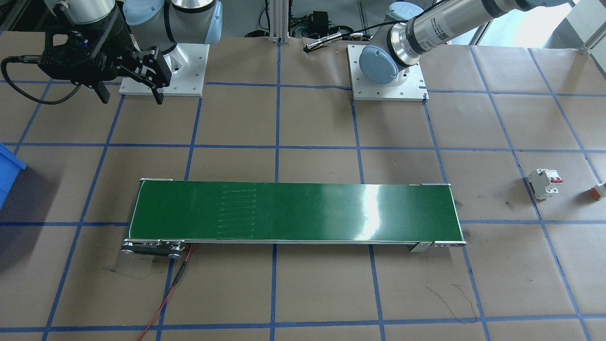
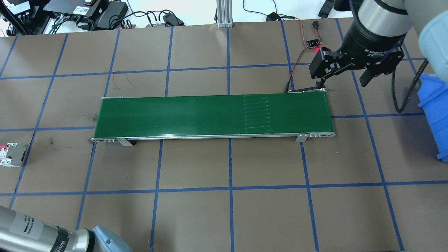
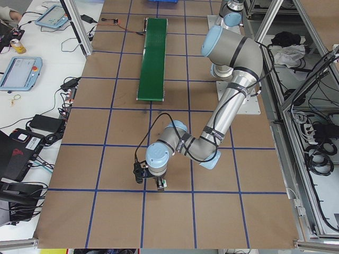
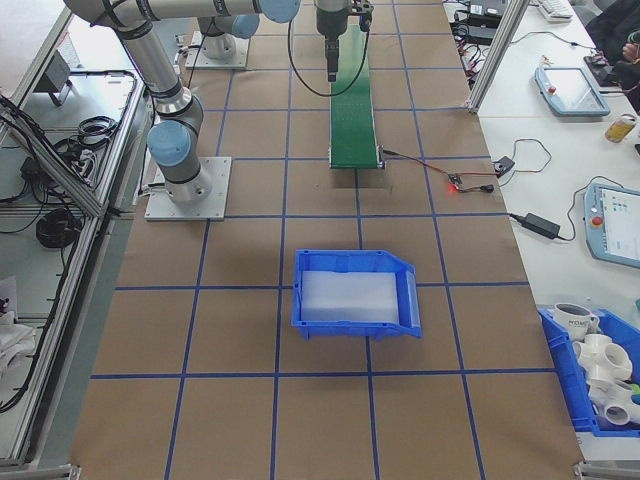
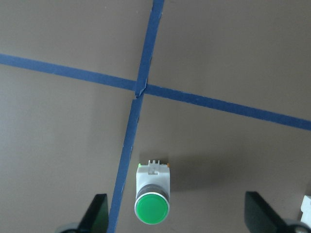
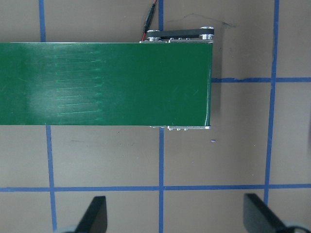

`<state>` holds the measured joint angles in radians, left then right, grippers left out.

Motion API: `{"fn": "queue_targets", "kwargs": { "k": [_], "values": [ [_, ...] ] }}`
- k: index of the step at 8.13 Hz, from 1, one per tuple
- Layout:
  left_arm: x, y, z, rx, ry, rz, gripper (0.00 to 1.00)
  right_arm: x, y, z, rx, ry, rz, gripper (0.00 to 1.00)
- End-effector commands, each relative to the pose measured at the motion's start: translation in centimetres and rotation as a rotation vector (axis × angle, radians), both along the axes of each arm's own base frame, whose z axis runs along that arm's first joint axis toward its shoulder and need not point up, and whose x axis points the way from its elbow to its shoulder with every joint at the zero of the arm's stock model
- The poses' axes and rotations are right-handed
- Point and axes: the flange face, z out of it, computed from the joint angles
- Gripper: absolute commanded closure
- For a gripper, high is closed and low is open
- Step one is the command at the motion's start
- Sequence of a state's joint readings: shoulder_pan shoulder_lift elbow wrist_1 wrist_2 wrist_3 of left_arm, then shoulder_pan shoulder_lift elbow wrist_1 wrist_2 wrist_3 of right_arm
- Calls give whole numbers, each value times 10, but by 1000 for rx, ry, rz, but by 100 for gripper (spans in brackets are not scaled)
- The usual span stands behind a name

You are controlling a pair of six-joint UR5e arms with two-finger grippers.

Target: Move button from left to right

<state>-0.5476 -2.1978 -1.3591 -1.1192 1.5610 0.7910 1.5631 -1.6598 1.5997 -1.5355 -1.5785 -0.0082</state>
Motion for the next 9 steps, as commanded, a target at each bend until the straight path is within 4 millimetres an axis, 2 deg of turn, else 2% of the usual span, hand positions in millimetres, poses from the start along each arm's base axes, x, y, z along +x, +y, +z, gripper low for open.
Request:
{"fn": "queue_targets", "kwargs": {
  "k": [1, 2, 5, 7, 9],
  "values": [
    [3, 2, -19, 28, 13, 21, 0, 0, 0, 0, 0, 0, 1, 0],
    [4, 1, -26, 34, 20, 23, 0, 0, 0, 0, 0, 0, 0, 0],
    [4, 5, -31, 77, 0, 47, 0, 0, 0, 0, 0, 0, 0, 0],
    [6, 5, -44, 83, 16, 51, 0, 0, 0, 0, 0, 0, 0, 0],
    [6, 5, -46, 85, 20, 50, 1, 0, 0, 0, 0, 0, 0, 0]
  ]
}}
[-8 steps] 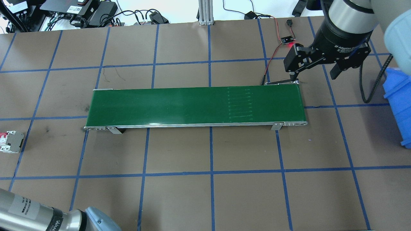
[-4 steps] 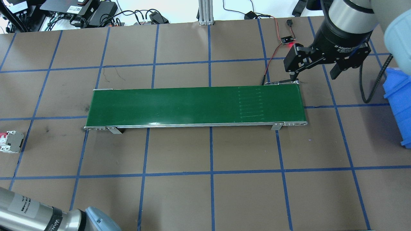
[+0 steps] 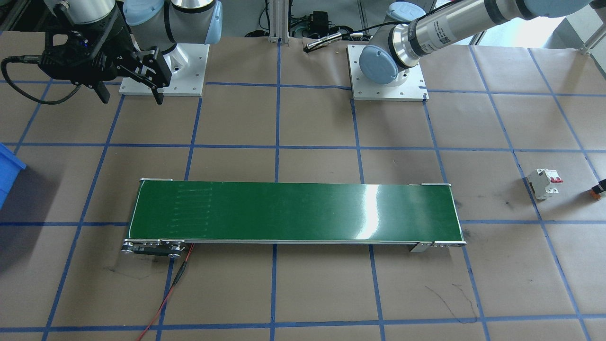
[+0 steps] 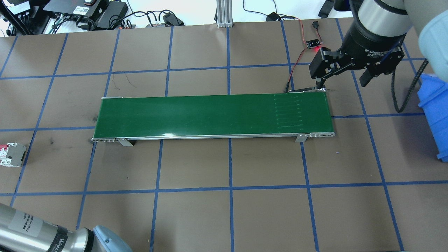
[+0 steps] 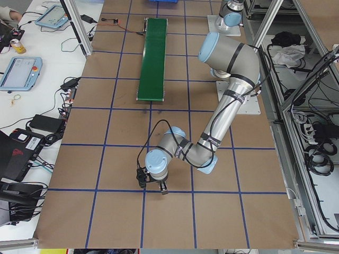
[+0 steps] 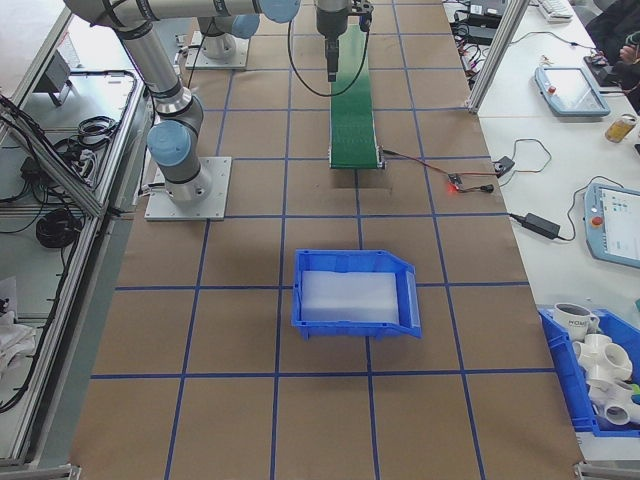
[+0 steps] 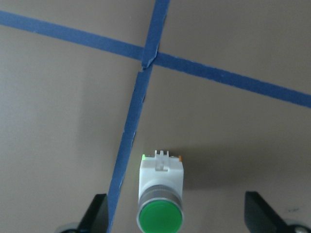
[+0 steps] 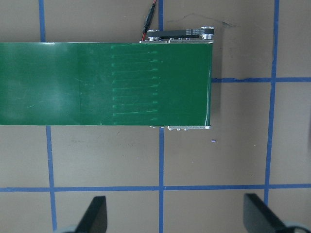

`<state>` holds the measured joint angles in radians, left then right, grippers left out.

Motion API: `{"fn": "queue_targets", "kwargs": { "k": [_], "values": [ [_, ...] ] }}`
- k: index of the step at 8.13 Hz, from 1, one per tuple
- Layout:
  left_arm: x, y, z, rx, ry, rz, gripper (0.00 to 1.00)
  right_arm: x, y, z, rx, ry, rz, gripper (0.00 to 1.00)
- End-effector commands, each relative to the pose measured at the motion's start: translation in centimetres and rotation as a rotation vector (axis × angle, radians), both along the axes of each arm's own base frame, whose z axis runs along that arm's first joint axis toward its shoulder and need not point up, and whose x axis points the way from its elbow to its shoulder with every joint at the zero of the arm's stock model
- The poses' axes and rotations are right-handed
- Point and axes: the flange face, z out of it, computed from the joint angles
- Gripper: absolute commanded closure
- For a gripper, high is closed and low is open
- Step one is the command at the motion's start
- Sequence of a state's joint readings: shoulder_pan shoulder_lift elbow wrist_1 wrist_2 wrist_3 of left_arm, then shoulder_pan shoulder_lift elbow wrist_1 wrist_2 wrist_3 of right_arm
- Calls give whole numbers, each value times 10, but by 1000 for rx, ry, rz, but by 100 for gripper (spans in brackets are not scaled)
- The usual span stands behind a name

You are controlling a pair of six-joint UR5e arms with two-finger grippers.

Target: Move button from left to right

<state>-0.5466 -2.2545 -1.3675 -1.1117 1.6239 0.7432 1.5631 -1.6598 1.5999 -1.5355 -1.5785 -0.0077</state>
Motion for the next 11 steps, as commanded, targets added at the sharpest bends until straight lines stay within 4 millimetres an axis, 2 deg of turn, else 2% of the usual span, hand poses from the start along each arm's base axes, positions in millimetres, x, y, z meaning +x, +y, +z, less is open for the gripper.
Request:
{"fn": "queue_targets", "kwargs": {
  "k": [1, 3, 5, 7, 9, 10, 11],
  "values": [
    [1, 0, -2, 2, 3, -3, 10, 0, 0, 0, 0, 0, 0, 0],
    [0, 1, -6, 9, 8, -6, 35, 0, 0, 0, 0, 0, 0, 0],
    [1, 0, -19, 15, 24, -8, 38, 0, 0, 0, 0, 0, 0, 0],
    [1, 0, -19, 16, 23, -11, 60, 0, 0, 0, 0, 0, 1, 0],
    [2, 0, -15, 13, 18, -6, 73, 0, 0, 0, 0, 0, 1, 0],
    [2, 0, -5, 7, 5, -3, 82, 0, 0, 0, 0, 0, 0, 0],
    [3, 0, 13, -5, -9, -2, 85, 0, 0, 0, 0, 0, 1, 0]
  ]
}}
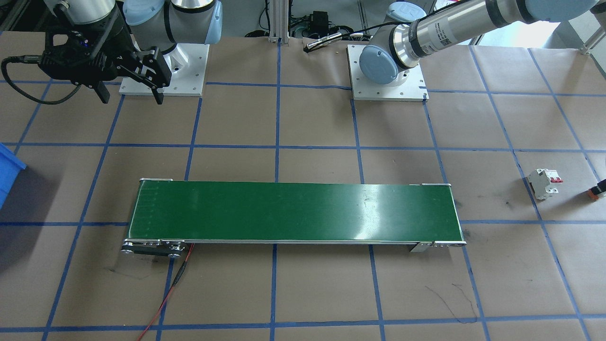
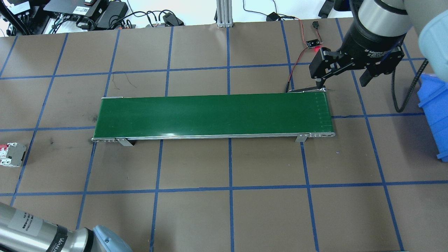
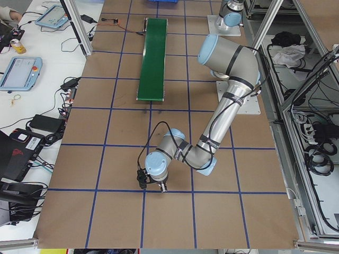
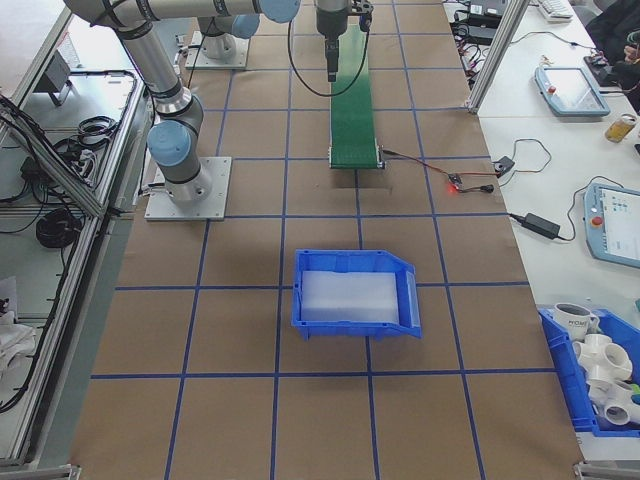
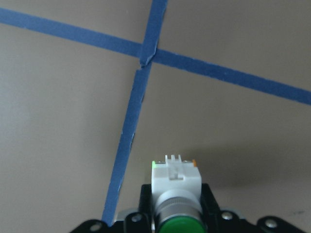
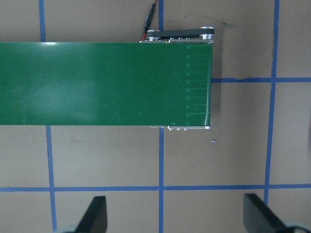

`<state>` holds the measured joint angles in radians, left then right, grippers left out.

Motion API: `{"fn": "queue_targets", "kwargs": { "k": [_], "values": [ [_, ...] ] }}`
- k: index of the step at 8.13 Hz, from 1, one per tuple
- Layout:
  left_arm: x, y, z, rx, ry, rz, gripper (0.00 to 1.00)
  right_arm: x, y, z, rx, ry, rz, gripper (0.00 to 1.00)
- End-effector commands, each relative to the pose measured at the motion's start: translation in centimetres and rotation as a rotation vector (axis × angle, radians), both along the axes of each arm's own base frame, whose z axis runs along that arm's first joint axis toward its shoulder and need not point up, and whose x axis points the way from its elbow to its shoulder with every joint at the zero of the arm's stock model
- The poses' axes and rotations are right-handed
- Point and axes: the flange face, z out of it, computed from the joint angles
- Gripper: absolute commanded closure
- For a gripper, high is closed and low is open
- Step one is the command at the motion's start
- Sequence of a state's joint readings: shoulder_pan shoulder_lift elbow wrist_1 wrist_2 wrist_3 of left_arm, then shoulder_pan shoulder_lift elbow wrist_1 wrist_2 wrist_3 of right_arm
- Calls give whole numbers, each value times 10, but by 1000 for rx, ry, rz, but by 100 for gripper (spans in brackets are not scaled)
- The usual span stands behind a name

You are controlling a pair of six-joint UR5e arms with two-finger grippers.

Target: Move button from left to right

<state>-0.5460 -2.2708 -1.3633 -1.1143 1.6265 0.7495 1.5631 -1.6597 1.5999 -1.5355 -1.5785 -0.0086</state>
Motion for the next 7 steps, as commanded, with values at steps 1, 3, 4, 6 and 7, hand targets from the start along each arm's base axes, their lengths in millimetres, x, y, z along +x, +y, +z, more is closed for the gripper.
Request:
{"fn": "queue_targets", "kwargs": {
  "k": [1, 3, 4, 6, 7],
  "values": [
    [-2, 4, 50, -32, -37, 6, 86, 0, 0, 0, 0, 0, -1, 0],
    [-23, 19, 114, -16, -2, 12, 86, 0, 0, 0, 0, 0, -1, 0],
    [-40, 15, 144, -52, -14, 2, 86, 0, 0, 0, 0, 0, -1, 0],
    [-105, -25, 176, -59, -25, -87, 87, 0, 0, 0, 0, 0, -1, 0],
    [-150, -51, 198, -77, -50, -122, 91, 0, 0, 0, 0, 0, -1, 0]
  ]
}}
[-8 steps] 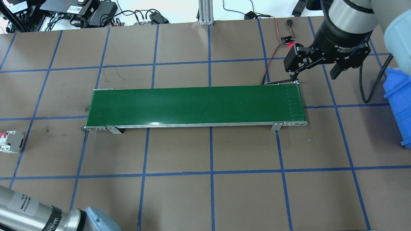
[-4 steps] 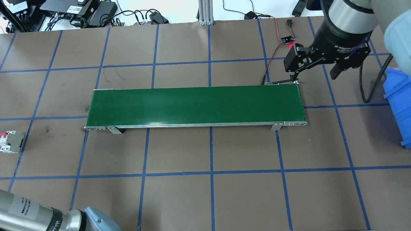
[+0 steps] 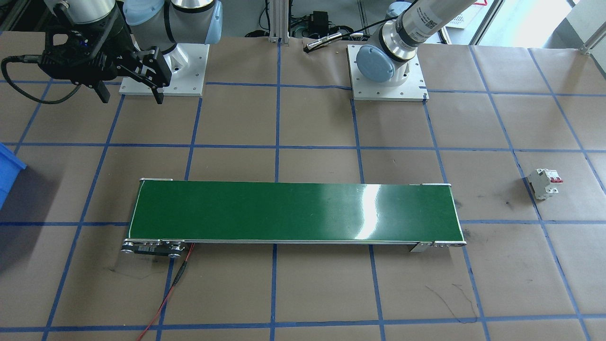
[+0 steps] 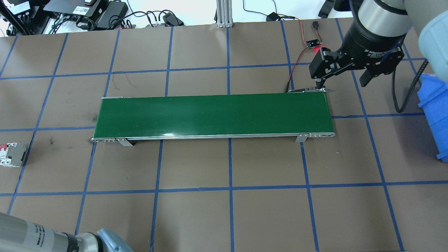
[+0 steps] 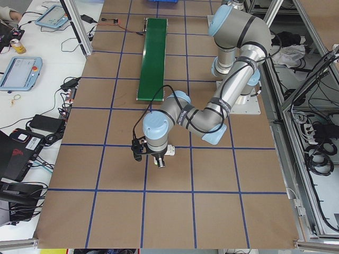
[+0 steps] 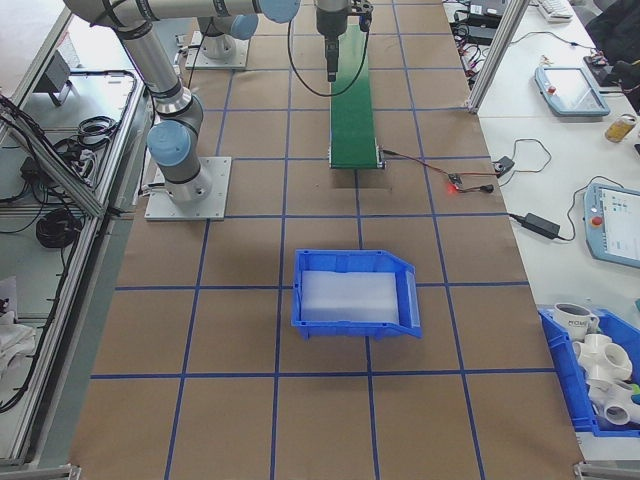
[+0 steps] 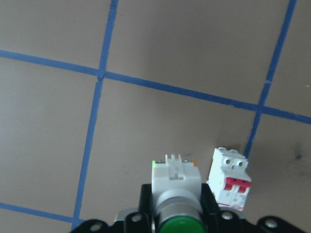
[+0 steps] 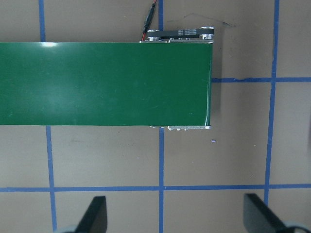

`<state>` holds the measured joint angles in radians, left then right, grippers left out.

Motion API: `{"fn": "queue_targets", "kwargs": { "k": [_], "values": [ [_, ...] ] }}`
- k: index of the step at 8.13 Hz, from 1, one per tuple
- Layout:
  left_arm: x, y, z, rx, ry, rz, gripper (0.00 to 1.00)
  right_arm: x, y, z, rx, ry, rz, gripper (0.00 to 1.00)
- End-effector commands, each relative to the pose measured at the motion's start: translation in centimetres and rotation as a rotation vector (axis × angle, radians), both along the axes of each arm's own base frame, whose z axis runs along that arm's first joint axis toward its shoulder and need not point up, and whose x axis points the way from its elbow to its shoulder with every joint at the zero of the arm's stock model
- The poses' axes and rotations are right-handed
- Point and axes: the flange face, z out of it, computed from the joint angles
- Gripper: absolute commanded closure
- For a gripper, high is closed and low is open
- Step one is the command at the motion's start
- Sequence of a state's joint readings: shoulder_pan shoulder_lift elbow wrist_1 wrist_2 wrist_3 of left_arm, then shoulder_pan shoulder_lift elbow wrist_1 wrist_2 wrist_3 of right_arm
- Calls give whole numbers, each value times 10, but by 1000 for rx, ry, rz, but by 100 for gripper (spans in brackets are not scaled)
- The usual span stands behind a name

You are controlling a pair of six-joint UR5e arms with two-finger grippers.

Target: Move button from left to right

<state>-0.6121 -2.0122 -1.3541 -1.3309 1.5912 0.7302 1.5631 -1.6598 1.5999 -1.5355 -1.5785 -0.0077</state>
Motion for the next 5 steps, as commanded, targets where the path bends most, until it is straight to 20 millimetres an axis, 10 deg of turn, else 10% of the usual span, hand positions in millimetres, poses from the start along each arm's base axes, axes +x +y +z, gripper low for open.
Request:
{"fn": "queue_targets", "kwargs": {
  "k": [1, 5],
  "values": [
    [-108, -56, 54, -42, -45, -7, 91, 0, 0, 0, 0, 0, 0, 0],
    [-302, -96, 36, 41, 34, 115, 92, 0, 0, 0, 0, 0, 2, 0]
  ]
}}
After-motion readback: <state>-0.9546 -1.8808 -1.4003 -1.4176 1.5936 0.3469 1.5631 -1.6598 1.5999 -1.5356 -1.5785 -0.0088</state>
